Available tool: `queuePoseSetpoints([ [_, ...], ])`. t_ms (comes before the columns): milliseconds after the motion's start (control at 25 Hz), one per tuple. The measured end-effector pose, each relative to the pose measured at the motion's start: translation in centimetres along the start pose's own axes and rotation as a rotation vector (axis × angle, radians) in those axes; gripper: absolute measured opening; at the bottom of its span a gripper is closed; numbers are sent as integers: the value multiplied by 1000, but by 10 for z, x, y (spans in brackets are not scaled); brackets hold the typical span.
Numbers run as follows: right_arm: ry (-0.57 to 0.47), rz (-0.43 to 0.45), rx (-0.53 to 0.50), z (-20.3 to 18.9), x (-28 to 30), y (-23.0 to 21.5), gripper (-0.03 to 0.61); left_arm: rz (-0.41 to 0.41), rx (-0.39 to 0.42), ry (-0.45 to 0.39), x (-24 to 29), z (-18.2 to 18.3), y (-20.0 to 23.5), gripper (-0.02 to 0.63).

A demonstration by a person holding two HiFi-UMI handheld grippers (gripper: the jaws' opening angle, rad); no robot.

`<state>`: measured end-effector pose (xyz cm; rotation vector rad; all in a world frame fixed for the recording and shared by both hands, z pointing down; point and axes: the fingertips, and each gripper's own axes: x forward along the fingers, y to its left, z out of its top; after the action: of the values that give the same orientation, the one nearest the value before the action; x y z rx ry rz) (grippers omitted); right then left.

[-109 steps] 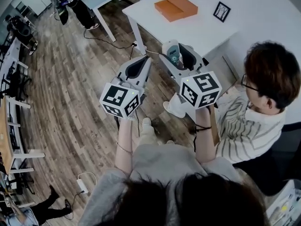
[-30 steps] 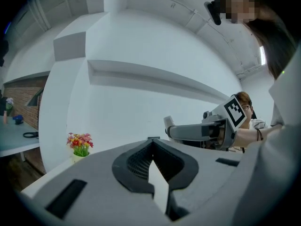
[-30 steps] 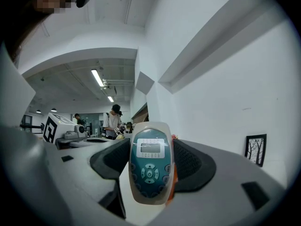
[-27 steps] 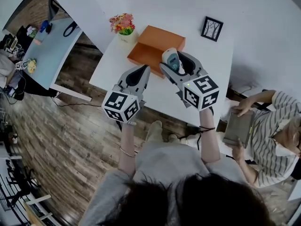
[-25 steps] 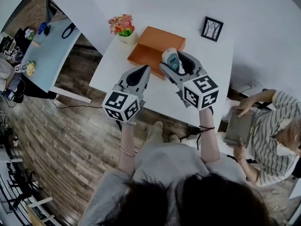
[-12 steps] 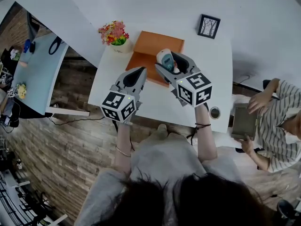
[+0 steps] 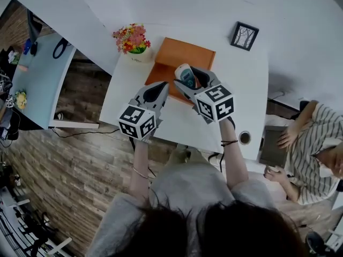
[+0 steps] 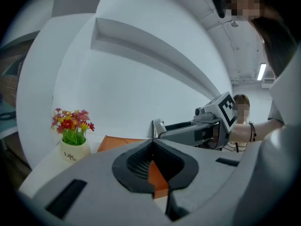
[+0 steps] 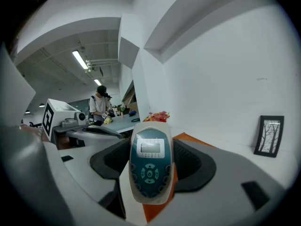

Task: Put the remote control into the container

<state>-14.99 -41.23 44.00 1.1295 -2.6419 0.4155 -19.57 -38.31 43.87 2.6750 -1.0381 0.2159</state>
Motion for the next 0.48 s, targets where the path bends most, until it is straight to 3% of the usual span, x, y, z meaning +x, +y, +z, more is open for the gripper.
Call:
queuePoseSetpoints([
  [480,218,56,-18,-52,65,-8,287,53,-78,53,11,-35,32,3],
])
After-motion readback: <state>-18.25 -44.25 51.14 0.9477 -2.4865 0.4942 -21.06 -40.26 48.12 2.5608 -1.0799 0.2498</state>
